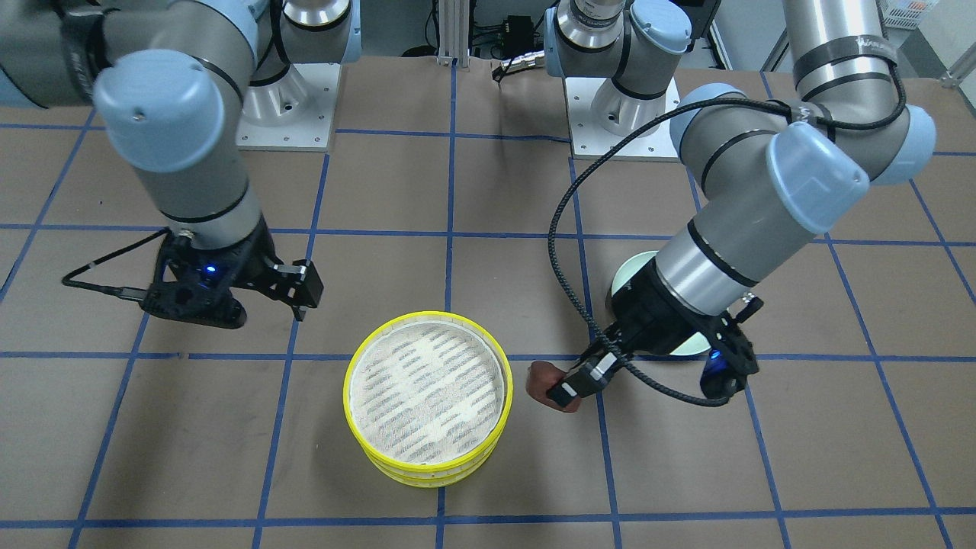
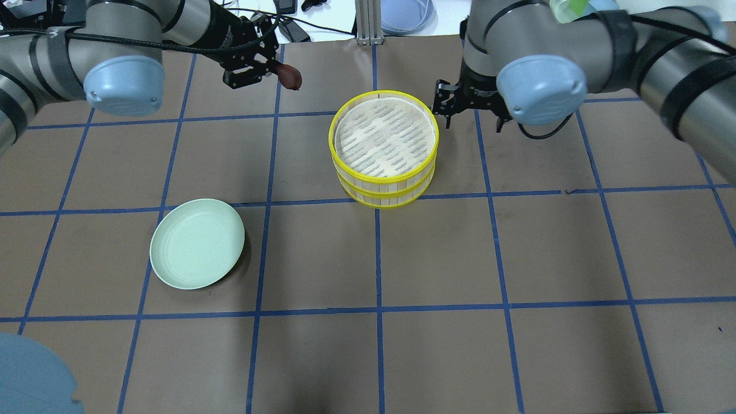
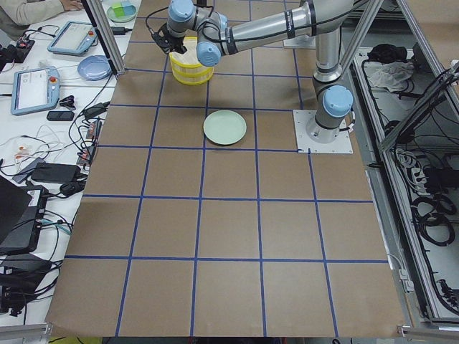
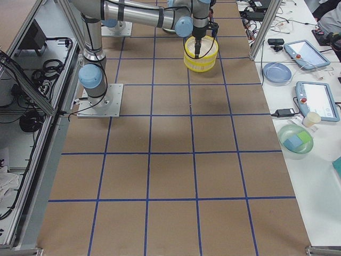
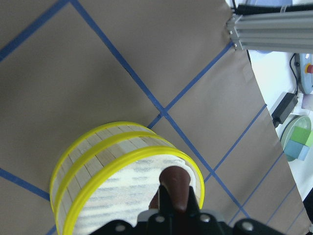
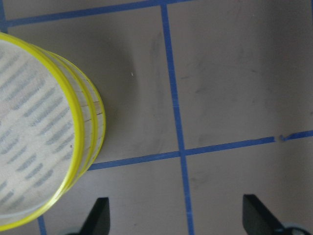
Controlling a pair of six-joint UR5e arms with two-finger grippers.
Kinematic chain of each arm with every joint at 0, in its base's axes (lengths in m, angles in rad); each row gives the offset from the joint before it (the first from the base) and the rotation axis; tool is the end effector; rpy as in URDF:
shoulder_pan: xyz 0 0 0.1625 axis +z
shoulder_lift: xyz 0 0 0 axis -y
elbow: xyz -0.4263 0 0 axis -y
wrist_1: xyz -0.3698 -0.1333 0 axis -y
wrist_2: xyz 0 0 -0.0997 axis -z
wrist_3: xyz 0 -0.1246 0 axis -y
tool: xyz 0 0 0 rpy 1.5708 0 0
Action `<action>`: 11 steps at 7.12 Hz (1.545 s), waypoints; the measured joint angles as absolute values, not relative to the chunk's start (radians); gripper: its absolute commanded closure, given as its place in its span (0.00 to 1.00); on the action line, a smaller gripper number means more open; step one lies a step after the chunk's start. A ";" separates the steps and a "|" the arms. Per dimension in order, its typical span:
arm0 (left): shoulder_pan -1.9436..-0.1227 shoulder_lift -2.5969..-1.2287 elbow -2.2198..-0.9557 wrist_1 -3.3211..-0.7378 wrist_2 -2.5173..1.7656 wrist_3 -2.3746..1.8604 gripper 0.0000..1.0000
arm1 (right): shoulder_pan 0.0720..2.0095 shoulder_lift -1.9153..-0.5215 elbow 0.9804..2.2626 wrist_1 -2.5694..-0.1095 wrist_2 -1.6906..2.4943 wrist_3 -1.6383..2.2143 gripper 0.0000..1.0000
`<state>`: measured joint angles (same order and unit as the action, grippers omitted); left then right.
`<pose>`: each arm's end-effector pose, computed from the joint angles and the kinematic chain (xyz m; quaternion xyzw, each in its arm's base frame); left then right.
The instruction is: Stack buns with steamer
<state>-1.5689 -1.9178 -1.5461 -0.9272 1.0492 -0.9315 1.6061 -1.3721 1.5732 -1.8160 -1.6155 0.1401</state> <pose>-0.1942 -0.6248 0.3752 0.3923 -0.8703 0.0241 0.2968 0.1471 -0.5467 0.3866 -0.0528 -0.9981 0.0239 0.0203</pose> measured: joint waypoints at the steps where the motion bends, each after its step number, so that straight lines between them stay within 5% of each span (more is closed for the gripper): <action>1: -1.611 -1.939 -1.552 -0.910 1.039 -0.957 1.00 | 1.570 -1.425 1.572 -1.753 -1.615 0.059 0.01; 2: -1.646 -1.957 -1.561 -0.897 1.037 -0.967 0.74 | 1.556 -1.481 1.571 -1.678 -1.614 0.020 0.01; 3: -1.671 -1.971 -1.572 -0.890 1.037 -0.971 0.17 | 1.554 -1.539 1.571 -1.614 -1.610 0.004 0.00; 4: -1.685 -1.981 -1.581 -0.886 1.056 -0.973 0.00 | 1.557 -1.573 1.570 -1.583 -1.589 0.001 0.00; 11: -1.690 -1.961 -1.557 -0.871 1.135 -0.883 0.00 | 1.621 -1.589 1.570 -1.617 -1.545 -0.006 0.00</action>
